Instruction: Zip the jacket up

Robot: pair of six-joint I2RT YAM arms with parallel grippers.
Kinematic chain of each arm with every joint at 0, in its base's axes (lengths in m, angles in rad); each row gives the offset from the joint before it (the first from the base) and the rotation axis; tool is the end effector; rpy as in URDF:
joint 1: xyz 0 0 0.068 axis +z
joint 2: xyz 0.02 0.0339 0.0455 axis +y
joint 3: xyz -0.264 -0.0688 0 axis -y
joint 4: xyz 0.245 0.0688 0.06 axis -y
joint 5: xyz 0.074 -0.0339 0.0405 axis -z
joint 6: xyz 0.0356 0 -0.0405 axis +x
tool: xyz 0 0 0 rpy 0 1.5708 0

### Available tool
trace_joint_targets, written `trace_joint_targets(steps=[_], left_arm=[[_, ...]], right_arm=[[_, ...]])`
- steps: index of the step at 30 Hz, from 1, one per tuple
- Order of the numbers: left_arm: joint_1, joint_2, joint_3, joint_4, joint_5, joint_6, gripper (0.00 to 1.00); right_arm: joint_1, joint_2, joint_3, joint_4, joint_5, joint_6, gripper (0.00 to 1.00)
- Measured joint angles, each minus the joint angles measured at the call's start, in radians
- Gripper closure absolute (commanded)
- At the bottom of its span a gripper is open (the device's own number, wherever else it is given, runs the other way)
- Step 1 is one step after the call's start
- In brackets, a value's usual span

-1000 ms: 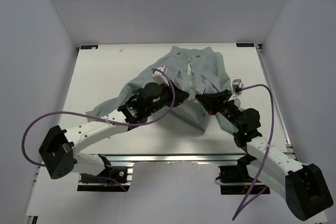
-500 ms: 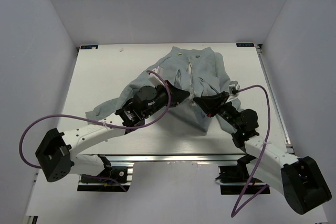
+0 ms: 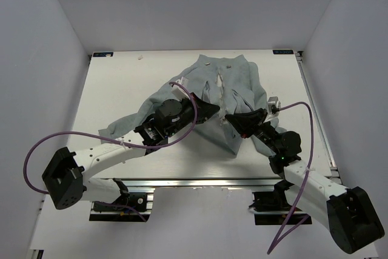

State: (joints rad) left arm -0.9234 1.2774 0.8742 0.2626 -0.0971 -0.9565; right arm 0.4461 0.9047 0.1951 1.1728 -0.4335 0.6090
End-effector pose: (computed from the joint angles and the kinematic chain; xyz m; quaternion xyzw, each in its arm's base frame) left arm 0.1842 -0.2379 0.3099 -0.0443 0.7535 -0.5073 0.4159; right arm 0.1532 0.0898 0.2545 -0.1405 0.5268 0.5159 0.6608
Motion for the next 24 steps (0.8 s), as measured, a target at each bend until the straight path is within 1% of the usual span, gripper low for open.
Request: trace_joint_targets(steps=[11,24], left_arm=[[0.0,0.02,0.0,0.005,0.001,-0.037,1.0],[0.0,0.019,-0.017,0.03,0.001,-0.047,1.0]], right_arm=[[0.0,0.031,-0.001,0.065,0.001,0.024,1.0],[0.0,0.04,-0.001,0.08,0.024,0.04,1.0]])
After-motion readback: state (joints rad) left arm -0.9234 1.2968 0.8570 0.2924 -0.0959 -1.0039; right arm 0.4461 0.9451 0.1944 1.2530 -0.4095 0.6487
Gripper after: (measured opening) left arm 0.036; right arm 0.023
